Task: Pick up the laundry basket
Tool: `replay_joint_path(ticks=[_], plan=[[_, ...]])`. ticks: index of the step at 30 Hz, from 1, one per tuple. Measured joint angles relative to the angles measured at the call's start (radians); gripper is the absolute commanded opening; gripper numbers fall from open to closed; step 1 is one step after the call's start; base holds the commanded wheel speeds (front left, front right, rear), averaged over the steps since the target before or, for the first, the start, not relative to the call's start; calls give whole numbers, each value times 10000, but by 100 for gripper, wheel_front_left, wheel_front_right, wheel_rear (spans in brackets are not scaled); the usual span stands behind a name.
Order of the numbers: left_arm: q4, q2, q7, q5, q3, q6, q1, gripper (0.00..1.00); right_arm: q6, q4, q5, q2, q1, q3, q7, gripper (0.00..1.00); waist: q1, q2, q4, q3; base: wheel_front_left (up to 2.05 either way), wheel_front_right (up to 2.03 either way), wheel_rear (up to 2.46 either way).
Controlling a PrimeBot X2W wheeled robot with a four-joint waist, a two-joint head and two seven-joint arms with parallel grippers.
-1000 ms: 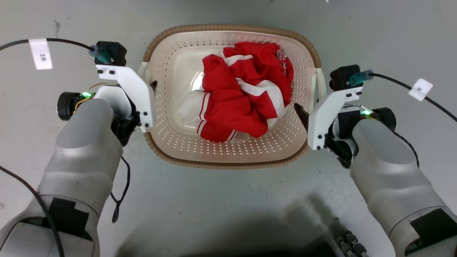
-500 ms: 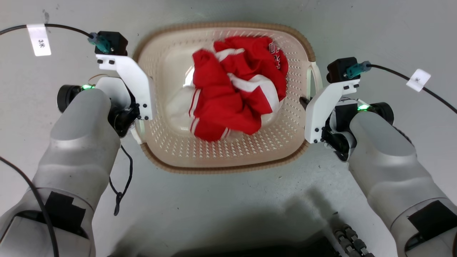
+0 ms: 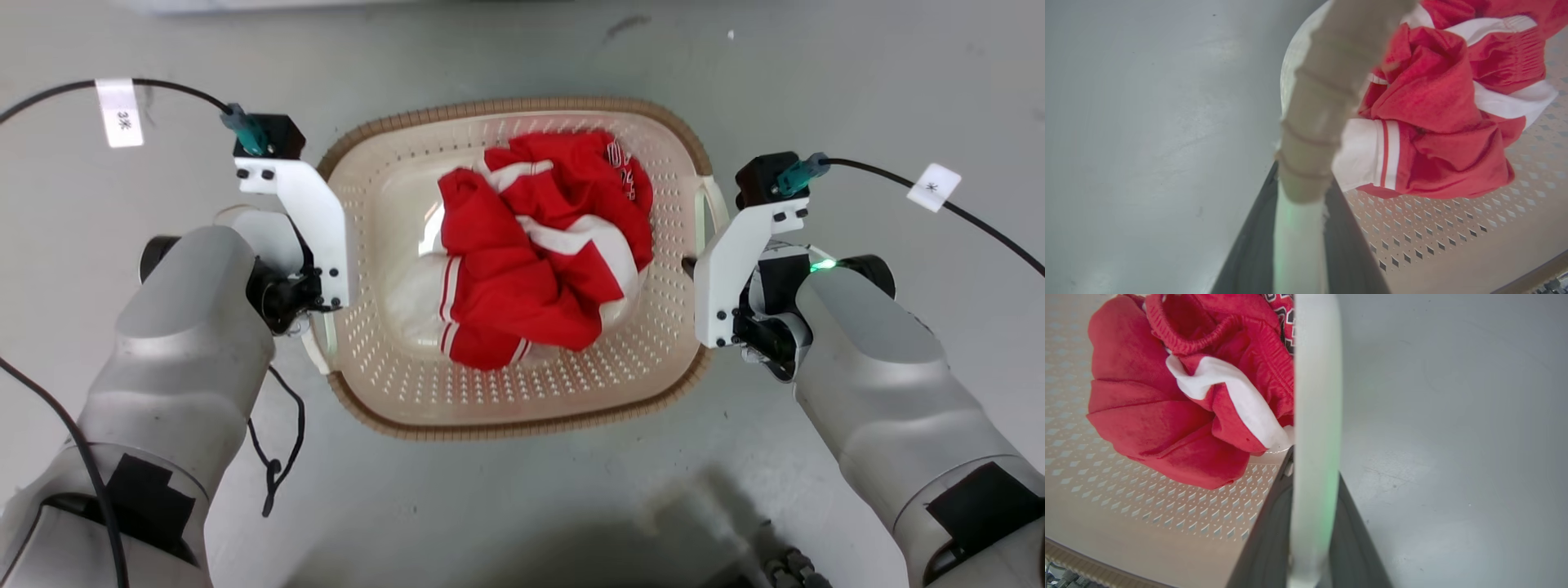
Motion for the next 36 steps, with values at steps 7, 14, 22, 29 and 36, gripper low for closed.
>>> replay_joint_path(ticks=[7, 14, 22, 29, 36], plan=[[6, -10, 1206, -844, -360, 48, 380, 0, -12, 25, 495, -52, 54, 502, 1210, 0, 0, 0, 102, -1050, 0, 0, 0], [-29, 4, 2232, -1524, -698, 59, 825, 0, -15, 86, 997, -63, 491, 880, 2376, 0, -1, 0, 150, -2316, 0, 0, 0], [44, -86, 2959, -2090, -993, 61, 1262, 0, -15, 345, 1407, -65, 747, 1055, 3423, 0, -1, 0, 140, -3781, 0, 0, 0], [161, -180, 3348, -2474, -1149, 63, 1434, 0, -15, 445, 1588, -82, 789, 1258, 4157, 0, -2, 0, 141, -4906, 0, 0, 0], [343, -291, 3751, -2801, -1248, 65, 1558, 0, -15, 543, 1732, -96, 727, 1371, 4855, 0, -2, 0, 203, -5831, 0, 0, 0]])
